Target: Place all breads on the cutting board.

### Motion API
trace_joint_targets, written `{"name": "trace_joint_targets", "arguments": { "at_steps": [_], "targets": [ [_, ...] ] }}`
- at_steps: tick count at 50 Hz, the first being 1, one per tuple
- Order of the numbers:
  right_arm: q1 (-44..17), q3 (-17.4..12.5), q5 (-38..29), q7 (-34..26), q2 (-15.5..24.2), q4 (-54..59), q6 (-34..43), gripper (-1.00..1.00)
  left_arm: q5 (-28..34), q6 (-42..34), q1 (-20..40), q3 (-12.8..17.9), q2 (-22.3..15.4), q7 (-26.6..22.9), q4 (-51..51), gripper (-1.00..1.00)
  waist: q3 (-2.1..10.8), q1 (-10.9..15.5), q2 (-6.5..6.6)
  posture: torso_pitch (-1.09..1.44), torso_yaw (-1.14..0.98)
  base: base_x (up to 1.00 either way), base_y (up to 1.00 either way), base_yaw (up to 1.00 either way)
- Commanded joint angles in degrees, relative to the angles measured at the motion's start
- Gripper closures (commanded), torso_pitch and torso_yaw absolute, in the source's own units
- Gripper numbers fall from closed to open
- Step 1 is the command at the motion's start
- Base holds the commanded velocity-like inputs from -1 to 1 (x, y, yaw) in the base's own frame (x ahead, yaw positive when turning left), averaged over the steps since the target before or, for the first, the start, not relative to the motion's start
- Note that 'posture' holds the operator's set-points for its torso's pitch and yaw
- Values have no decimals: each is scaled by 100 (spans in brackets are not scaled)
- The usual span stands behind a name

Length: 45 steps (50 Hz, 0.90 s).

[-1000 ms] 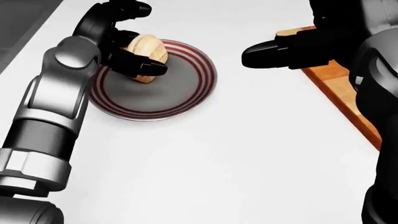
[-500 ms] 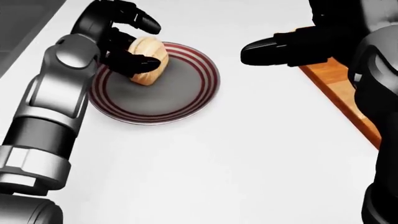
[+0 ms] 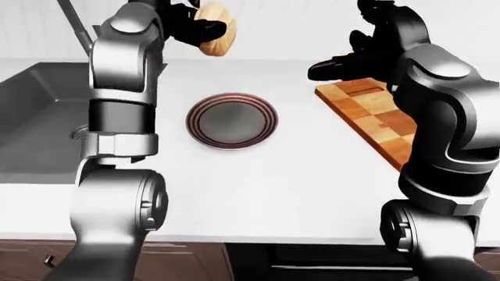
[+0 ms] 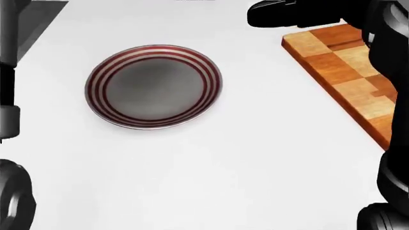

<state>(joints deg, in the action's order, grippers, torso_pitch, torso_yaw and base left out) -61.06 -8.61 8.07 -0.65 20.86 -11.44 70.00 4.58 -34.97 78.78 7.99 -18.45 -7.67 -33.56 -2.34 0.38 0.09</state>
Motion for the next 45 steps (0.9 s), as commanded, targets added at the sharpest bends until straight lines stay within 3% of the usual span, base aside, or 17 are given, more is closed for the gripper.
{"name": "trace_joint_targets", "arguments": {
  "at_steps": [1,11,12,13,14,15,18,27,28,30,31,35,36,38,39,40,45],
  "targets": [
    [-394,-13,-93,-43,148,-104,-111,-100,-213,-322,17,22,-75,77,359,100,138,-5,-25,0,0,0,0,0],
    [-1068,33,-434,-302,386,357,197,-100,-470,-628,-362,-18,-206,99,983,100,103,2,-32,0,0,0,0,0],
    [-1093,39,-458,-336,409,376,229,-100,-478,-633,-386,-22,-204,108,1009,100,222,11,-11,0,0,0,-12,0],
    [-1115,32,-480,-361,422,391,241,-100,-485,-625,-398,-22,-203,120,1006,100,197,11,45,0,0,0,-77,0],
    [-1125,25,-500,-375,421,392,243,-100,-493,-618,-398,-25,-203,121,997,100,142,-38,276,0,0,0,-80,0],
    [-1141,9,-517,-387,412,396,240,-100,-492,-608,-367,-37,-208,122,955,100,192,-66,369,0,0,0,-80,0],
    [-1128,1,-554,-419,396,398,226,-100,-498,-520,-309,-37,-206,140,809,100,251,-85,395,0,0,0,-79,0],
    [-1119,-25,-659,-494,397,328,262,-100,-522,-474,-261,-50,-195,165,724,100,139,-20,111,0,0,0,-74,0],
    [-1113,-27,-672,-491,391,317,251,-100,-524,-462,-262,-49,-192,173,713,100,76,38,-94,0,0,0,0,0],
    [-1130,-26,-694,-500,402,312,244,-100,-534,-453,-253,-46,-189,184,704,100,21,-67,-740,0,0,0,0,0],
    [-1145,-25,-708,-506,413,320,241,-100,-537,-453,-251,-51,-189,183,705,100,-139,10,-462,0,0,0,0,0],
    [-1137,-18,-744,-532,423,287,281,-100,-553,-468,-242,-54,-179,200,713,100,34,26,-396,0,0,0,-5,0],
    [-1140,-32,-750,-536,423,280,299,-100,-557,-493,-240,-59,-176,198,739,100,20,25,-296,0,0,0,-68,0],
    [-1163,-34,-763,-541,420,260,330,-100,-559,-463,-247,-57,-176,202,717,100,-140,-43,137,0,0,0,-57,0],
    [-1153,-30,-769,-548,422,262,312,-100,-560,-467,-248,-59,-175,206,722,100,-169,-63,205,0,0,0,0,0],
    [-1141,-24,-776,-552,417,254,306,-100,-560,-491,-244,-65,-174,206,745,100,-162,-73,135,0,0,0,0,0],
    [-1143,-12,-804,-572,406,251,332,-100,-565,-519,-274,-59,-181,201,798,100,102,-63,312,0,0,0,-9,0]
  ]
}}
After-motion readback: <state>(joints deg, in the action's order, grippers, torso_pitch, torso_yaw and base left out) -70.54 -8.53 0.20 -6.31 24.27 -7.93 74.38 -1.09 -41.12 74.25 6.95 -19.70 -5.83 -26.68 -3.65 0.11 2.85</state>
